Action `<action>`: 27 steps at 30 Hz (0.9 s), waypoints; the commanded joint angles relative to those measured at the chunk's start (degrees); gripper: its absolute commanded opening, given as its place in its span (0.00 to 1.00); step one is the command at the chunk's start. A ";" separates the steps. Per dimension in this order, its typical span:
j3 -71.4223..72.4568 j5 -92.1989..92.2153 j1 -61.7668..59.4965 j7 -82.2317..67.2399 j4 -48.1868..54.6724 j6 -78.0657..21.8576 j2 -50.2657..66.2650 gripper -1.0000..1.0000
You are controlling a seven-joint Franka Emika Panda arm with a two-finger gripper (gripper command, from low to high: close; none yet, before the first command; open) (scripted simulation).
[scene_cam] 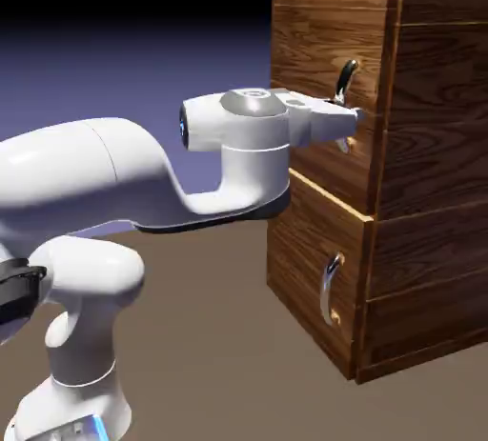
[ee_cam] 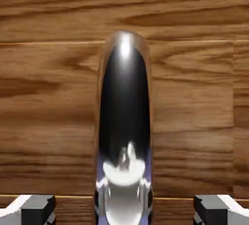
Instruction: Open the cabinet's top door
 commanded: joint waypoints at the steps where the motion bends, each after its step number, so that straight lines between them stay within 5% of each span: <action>1: 2.08 1.58 -2.03 0.00 -1.83 -1.58 -0.62 0.00; 14: 29.06 26.86 -17.74 -3.29 -18.24 -20.32 -10.99 0.00; 27: 56.05 53.54 -18.41 -4.52 -20.90 -40.41 -14.13 0.00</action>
